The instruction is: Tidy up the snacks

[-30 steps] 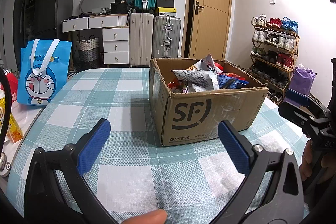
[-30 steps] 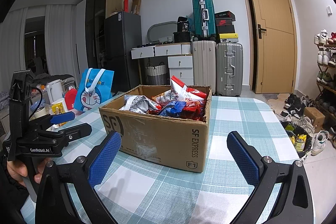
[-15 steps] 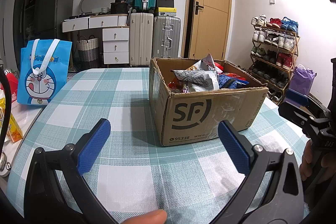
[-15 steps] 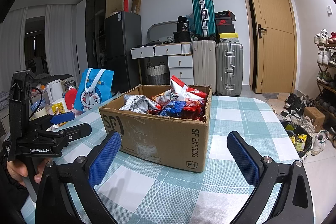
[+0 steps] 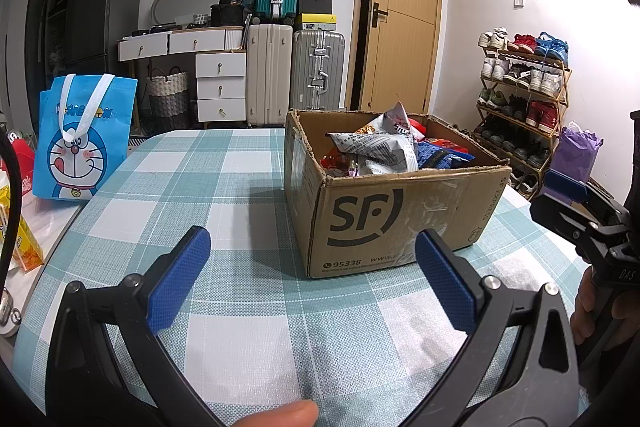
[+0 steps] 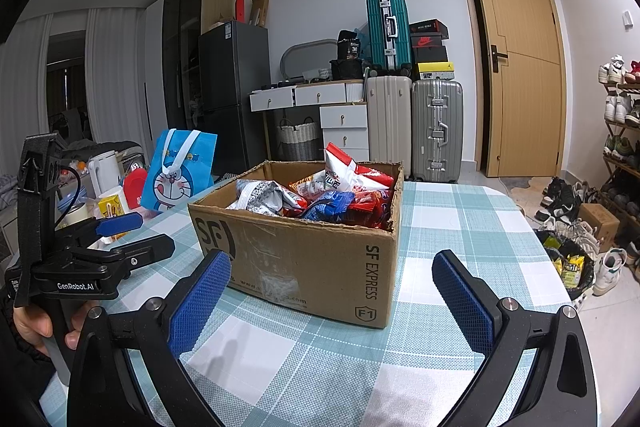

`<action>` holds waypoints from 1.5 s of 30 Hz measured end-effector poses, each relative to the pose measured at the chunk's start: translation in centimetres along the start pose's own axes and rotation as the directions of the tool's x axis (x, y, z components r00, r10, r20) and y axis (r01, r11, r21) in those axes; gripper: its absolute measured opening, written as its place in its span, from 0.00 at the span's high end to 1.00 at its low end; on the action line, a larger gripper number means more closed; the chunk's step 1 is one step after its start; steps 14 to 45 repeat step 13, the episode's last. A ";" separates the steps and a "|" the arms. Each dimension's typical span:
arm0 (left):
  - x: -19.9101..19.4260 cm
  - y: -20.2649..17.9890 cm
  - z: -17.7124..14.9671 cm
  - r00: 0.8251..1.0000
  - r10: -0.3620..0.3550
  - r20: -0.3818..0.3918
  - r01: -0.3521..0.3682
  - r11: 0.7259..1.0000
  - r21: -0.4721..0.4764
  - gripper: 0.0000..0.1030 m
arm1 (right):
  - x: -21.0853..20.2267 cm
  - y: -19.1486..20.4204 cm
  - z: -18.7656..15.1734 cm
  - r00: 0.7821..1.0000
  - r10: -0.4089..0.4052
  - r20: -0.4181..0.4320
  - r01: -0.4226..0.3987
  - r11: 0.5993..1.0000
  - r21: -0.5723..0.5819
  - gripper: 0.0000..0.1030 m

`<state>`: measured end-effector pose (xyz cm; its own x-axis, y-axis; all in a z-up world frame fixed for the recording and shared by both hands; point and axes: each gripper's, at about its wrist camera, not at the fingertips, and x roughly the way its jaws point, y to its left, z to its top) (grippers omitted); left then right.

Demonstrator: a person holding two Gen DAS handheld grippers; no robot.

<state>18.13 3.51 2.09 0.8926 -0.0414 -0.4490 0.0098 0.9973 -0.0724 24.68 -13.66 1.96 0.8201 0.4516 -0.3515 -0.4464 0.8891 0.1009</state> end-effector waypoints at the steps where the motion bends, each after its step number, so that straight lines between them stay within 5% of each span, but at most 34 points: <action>1: 0.0 0.0 0.0 1.000 0.000 0.000 0.000 1.000 0.000 0.01 | 0.0 0.0 0.0 1.000 -0.001 0.000 0.001 1.000 0.000 0.00; 45: 0.0 -0.2 -0.2 1.000 -0.006 0.010 0.006 1.000 0.003 0.01 | 0.0 0.0 0.0 1.000 0.000 0.000 0.000 1.000 0.001 0.00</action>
